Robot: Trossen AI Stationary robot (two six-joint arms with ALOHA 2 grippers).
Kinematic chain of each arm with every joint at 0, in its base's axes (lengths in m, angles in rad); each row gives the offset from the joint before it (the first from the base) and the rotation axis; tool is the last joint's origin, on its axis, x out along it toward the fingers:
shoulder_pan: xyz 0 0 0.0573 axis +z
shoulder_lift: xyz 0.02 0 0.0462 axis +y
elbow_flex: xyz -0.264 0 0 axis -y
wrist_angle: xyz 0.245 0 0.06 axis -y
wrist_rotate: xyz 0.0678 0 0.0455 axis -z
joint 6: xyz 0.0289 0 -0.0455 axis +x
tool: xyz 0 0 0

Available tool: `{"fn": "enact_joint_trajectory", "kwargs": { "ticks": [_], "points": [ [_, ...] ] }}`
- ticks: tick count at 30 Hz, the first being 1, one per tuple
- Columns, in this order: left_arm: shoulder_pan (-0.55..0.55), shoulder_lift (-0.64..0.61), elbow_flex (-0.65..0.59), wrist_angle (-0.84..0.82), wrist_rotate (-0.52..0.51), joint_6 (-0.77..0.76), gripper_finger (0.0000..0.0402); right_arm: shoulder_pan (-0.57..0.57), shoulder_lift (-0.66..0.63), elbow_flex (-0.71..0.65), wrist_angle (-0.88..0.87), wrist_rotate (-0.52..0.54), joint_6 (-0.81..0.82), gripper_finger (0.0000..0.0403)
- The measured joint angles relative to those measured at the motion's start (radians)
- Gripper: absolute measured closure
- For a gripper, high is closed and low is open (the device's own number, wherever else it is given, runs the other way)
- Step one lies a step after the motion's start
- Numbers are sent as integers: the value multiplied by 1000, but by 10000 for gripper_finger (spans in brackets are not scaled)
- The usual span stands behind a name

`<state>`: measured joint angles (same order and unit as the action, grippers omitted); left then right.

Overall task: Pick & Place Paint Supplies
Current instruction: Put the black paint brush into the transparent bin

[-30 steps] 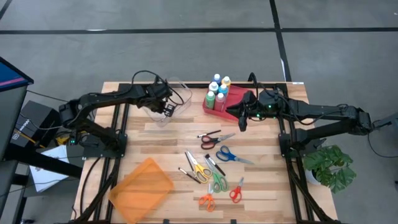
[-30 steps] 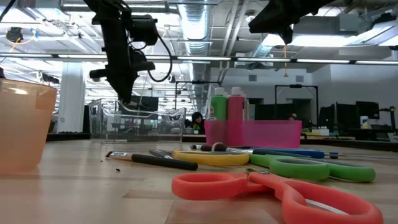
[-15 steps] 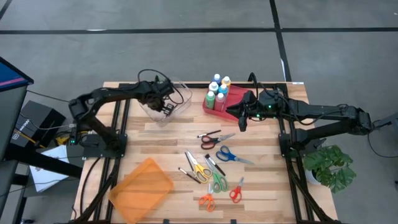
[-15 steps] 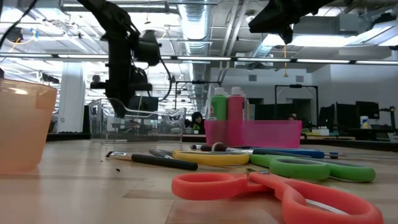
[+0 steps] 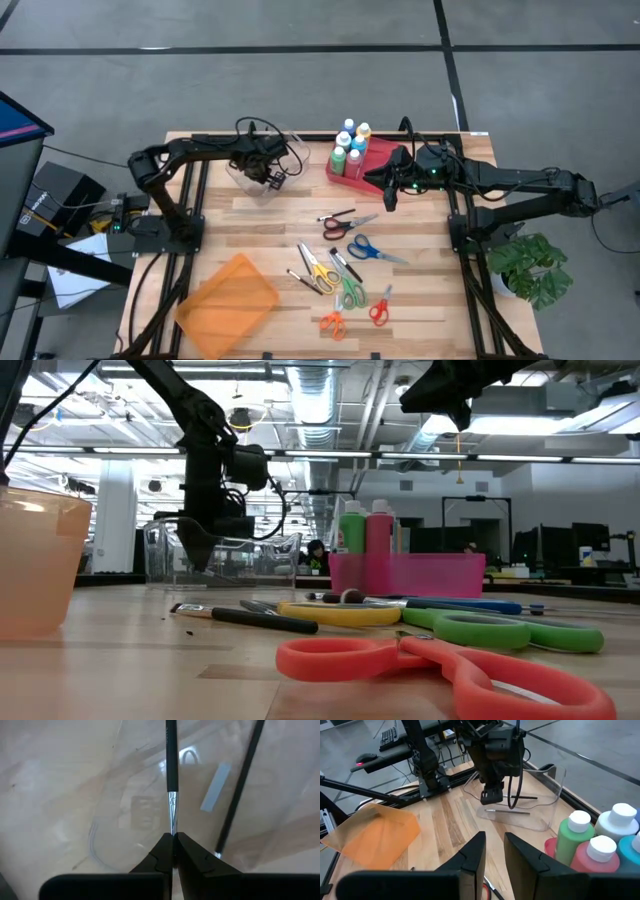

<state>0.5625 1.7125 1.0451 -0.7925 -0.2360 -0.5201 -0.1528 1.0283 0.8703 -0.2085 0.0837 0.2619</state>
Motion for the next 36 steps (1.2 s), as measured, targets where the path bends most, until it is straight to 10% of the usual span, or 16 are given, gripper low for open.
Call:
{"fn": "enact_joint_trajectory", "kwargs": {
  "ticks": [23, 36],
  "points": [
    [0, -23, -2, 13, -27, 15, 276, 0, 0, 0, 0, 0, 0, 335],
    [-63, -449, -1, 170, 44, 18, 217, 0, 0, 0, 0, 0, 0, 335]
  ]
}}
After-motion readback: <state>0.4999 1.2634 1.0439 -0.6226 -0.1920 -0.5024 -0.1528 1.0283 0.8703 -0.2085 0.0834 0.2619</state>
